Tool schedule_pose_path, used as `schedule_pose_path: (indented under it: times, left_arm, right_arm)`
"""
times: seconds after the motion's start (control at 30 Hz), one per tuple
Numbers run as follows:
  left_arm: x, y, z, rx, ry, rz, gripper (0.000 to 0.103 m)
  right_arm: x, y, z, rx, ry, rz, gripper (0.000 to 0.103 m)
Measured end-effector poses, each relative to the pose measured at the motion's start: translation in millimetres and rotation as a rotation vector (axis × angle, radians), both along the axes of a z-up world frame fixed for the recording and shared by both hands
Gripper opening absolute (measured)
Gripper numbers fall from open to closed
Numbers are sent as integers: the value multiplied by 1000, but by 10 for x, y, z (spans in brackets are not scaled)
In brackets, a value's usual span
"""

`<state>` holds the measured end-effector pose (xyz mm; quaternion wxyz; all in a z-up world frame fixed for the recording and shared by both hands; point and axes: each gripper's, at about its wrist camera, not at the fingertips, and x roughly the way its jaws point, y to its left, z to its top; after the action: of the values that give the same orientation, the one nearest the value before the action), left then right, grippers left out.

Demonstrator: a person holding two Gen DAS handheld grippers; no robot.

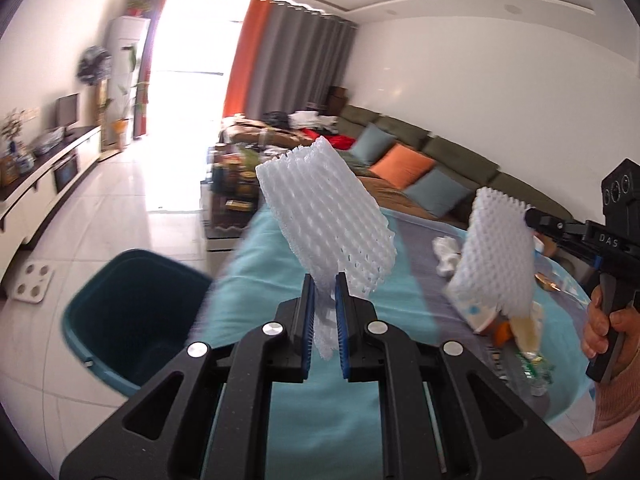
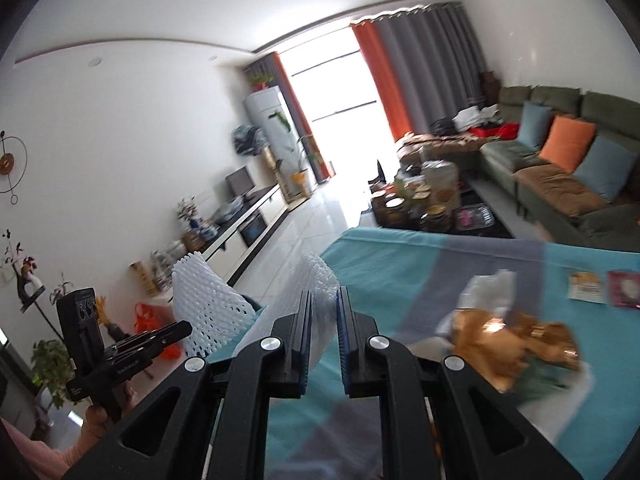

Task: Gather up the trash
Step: 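Carry both held foam nets over the teal bin beside the bed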

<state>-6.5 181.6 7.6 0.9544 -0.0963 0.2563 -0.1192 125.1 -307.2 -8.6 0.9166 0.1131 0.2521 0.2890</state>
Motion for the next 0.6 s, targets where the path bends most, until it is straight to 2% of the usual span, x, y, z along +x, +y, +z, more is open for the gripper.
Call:
schedule_pose_path:
  times: [0.13, 0.4, 0.6]
  left_arm:
    - [-12, 363, -16, 6, 15, 83, 11]
    - [35, 1000, -170, 18, 80, 218, 11]
    - [96, 1416, -398, 14, 149, 270, 11]
  right_arm:
    - [346, 519, -71, 23, 55, 84, 11]
    - [728, 1315, -138, -2, 101, 132, 11]
    - [955, 1801, -216, -48, 131, 154, 11]
